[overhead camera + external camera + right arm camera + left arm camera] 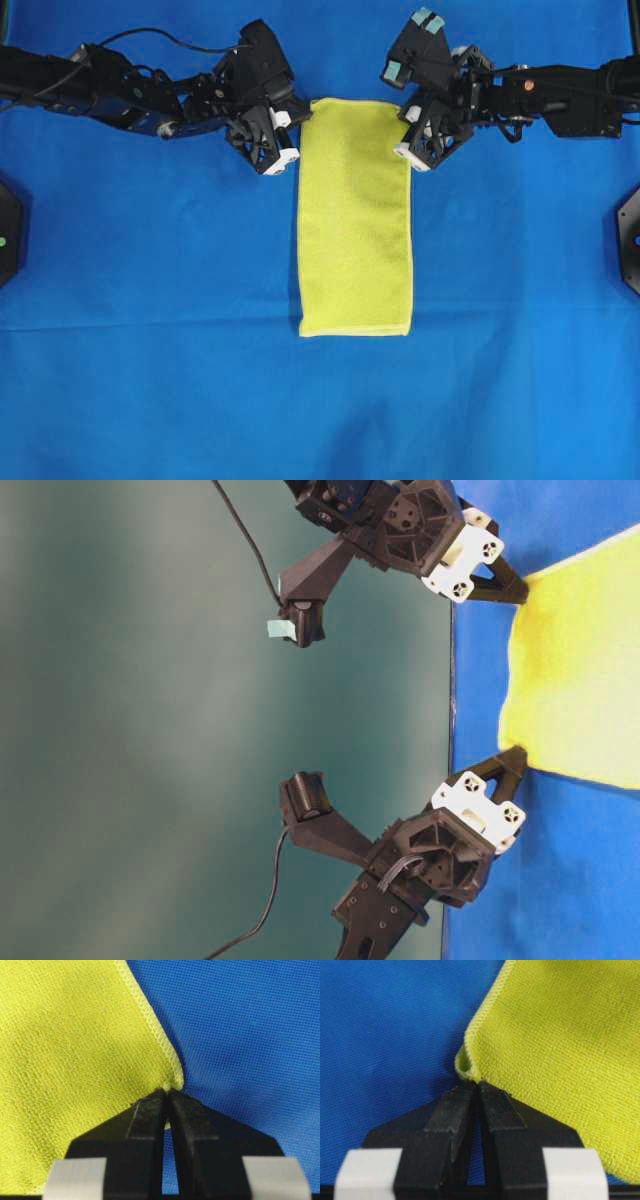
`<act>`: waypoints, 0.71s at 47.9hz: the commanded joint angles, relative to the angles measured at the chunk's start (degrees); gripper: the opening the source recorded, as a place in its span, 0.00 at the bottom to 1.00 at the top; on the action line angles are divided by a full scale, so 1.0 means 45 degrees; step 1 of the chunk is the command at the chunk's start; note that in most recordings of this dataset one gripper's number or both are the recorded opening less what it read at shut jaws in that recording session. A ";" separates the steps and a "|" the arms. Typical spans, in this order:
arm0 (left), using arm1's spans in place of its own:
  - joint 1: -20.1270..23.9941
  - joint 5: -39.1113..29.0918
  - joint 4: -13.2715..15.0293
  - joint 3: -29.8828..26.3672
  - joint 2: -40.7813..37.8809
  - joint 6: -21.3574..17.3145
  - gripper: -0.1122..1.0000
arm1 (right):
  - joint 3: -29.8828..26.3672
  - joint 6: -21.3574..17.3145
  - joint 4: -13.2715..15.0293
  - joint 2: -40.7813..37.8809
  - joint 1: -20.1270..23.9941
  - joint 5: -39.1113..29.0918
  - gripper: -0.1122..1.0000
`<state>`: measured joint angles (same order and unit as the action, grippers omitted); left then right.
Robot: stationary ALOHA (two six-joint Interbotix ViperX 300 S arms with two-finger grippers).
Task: Fold the yellow towel.
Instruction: 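Move both grippers to the strip's top corners and pinch them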
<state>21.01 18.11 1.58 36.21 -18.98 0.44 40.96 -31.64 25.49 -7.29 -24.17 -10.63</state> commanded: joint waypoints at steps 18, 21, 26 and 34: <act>0.0078 -0.0488 -0.0020 -0.0195 0.1523 -0.0332 0.11 | -0.0859 0.0176 0.0020 0.1016 -0.0117 -0.1504 0.13; 0.0215 -0.0625 -0.0020 -0.0195 0.1836 -0.0488 0.11 | -0.0937 0.0176 0.0020 0.1348 -0.0117 -0.1797 0.13; 0.0332 -0.0684 -0.0020 -0.0195 0.1953 -0.0957 0.11 | -0.0937 0.0176 0.0020 0.1855 -0.0117 -0.2109 0.13; 0.0371 -0.0703 -0.0020 -0.0215 0.1934 -0.1523 0.11 | -0.0879 0.0078 0.0020 0.2051 -0.0078 -0.2129 0.13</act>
<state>22.59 14.77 1.58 36.21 -12.04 -6.06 37.71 -31.11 25.49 0.44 -24.61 -20.21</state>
